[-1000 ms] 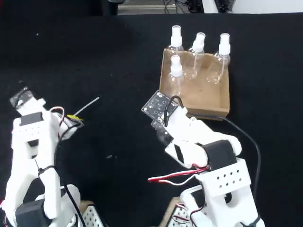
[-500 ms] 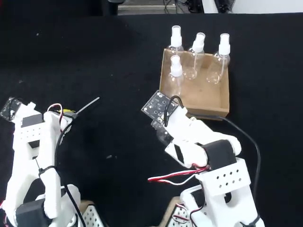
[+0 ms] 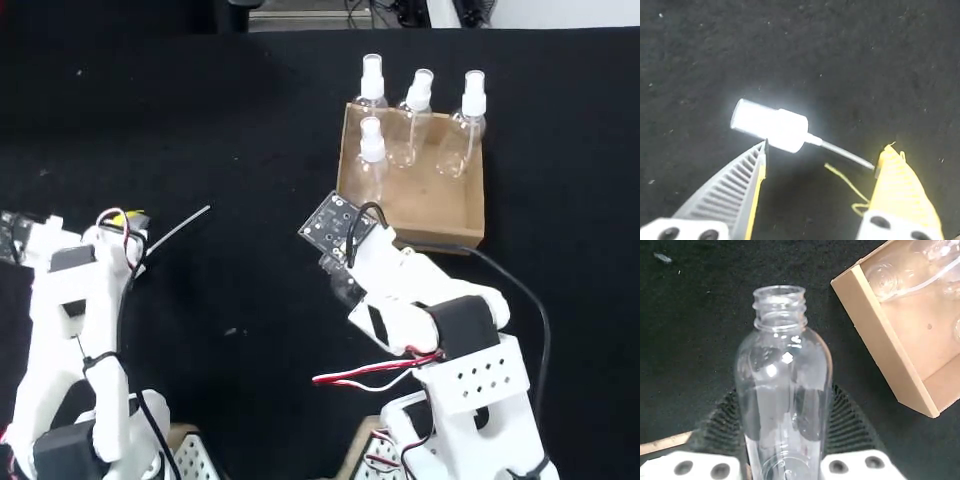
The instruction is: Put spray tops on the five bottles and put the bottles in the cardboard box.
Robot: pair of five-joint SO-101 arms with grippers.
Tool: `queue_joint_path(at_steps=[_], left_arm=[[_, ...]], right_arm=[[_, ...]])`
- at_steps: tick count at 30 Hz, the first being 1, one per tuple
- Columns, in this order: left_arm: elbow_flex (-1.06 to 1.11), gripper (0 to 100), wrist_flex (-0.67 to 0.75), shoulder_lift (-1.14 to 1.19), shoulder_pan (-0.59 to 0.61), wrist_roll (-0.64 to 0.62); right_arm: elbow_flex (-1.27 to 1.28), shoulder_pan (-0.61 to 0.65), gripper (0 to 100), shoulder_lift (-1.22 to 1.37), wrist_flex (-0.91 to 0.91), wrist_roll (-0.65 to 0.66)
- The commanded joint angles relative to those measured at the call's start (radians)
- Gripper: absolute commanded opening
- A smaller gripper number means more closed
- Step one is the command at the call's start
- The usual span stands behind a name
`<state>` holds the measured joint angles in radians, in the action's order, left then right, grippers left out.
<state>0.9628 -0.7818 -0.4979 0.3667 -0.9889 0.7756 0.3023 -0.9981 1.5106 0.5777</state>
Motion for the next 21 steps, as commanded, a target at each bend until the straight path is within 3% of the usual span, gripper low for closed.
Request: queue_joint_path(at_steps=[1,16,21], left_arm=[[0.064,33,0.107,-0.005,-0.005,-0.026],[0.119,32,0.110,-0.003,0.022,-0.028],[0.117,14,0.112,0.014,0.022,-0.028]], right_arm=[[-0.056,-0.018,1.1,-0.033,0.003,0.006],[-0.056,-0.018,1.1,-0.033,0.003,0.005],[-0.056,-0.018,1.1,-0.033,0.003,0.005]])
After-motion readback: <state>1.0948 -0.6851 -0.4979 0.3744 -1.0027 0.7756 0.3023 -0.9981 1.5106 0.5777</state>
